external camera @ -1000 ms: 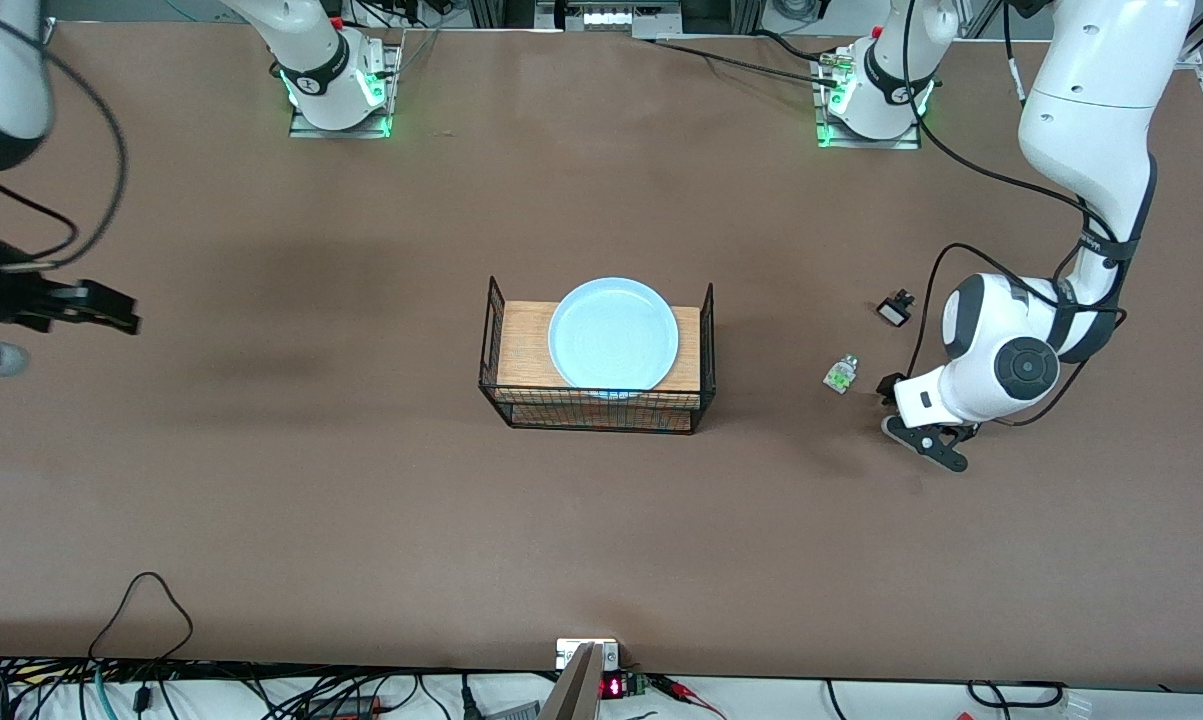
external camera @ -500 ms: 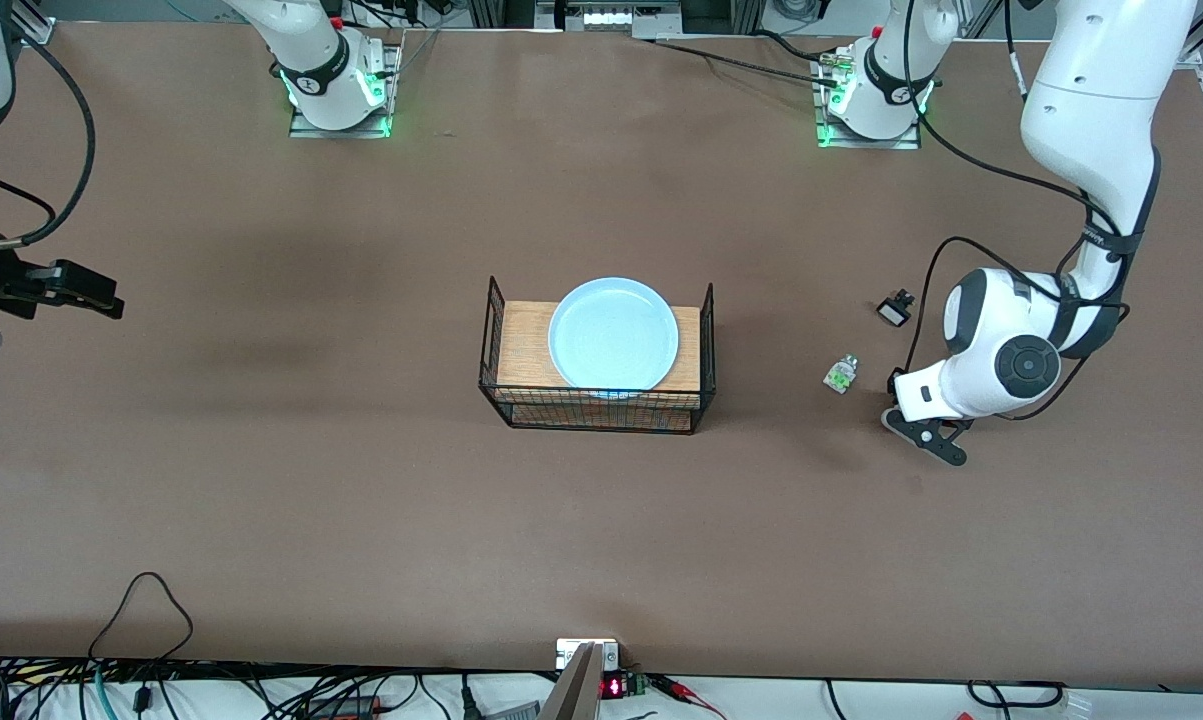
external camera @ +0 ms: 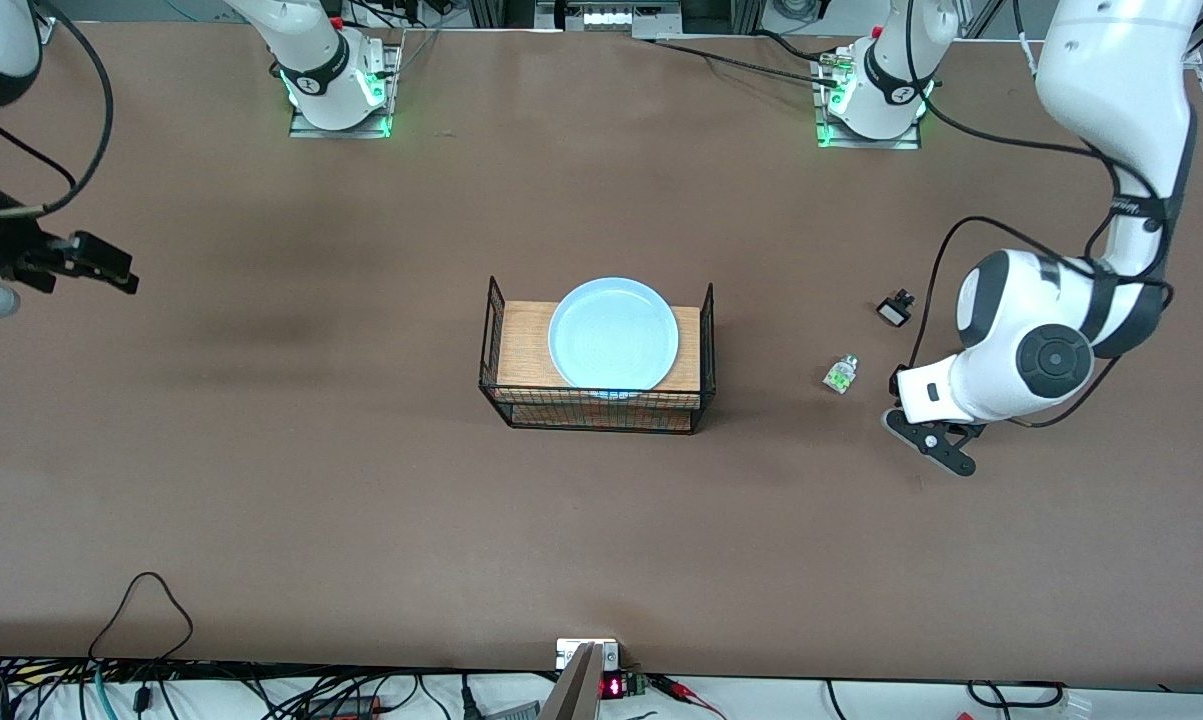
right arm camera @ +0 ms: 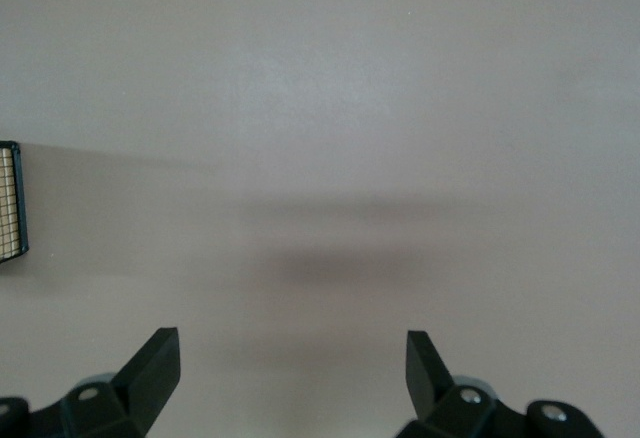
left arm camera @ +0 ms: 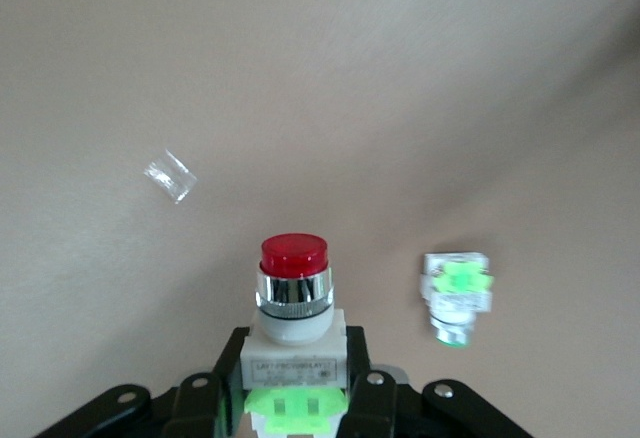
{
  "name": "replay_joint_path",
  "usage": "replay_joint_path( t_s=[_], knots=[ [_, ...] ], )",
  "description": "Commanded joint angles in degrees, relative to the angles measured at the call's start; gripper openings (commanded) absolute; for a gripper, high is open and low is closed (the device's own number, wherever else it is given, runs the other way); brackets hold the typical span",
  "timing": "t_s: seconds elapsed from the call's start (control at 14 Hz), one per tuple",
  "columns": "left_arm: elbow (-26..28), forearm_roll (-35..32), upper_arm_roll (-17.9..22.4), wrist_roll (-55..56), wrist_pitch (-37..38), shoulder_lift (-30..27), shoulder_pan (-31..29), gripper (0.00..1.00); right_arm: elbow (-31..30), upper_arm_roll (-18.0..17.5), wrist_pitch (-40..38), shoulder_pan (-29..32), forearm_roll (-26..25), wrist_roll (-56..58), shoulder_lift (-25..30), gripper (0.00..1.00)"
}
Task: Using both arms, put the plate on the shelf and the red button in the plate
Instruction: 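Carry the red-capped switch with the left gripper over the blue plate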
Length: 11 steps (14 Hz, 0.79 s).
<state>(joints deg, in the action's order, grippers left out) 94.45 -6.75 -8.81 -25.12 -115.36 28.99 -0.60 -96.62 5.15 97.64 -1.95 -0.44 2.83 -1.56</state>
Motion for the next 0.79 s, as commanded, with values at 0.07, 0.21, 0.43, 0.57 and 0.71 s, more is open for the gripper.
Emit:
replay_joint_path(
  t_s=[0.07,0.21,0.43,0.57,0.71],
  knots=[
    [-12.7,6.6,-3.0,4.9,15.0,0.1,0.4,0.09,-0.1,-1.1,-1.5,0.7,0.0,-0.5,1.3,1.00],
    [-17.7,9.4,-4.9,13.0,21.1,0.1,2.4,0.10,0.0,-1.1,-2.1,0.8,0.2,-0.5,1.0,1.00],
    [-21.2,12.9,-5.6,26.9,23.5,0.2,8.6,0.10,0.6,-1.0,-2.2,0.8,0.2,-0.5,1.0,1.00],
    [-23.3,16.1,-5.6,36.1,23.3,0.5,12.7,0.10,0.6,-1.1,-2.2,0.8,0.2,-0.4,0.9,1.00],
    [-25.1,16.9,-5.6,44.5,22.0,1.7,16.5,0.10,0.6,-1.1,-2.3,0.7,0.2,-0.4,0.6,1.00]
  ],
)
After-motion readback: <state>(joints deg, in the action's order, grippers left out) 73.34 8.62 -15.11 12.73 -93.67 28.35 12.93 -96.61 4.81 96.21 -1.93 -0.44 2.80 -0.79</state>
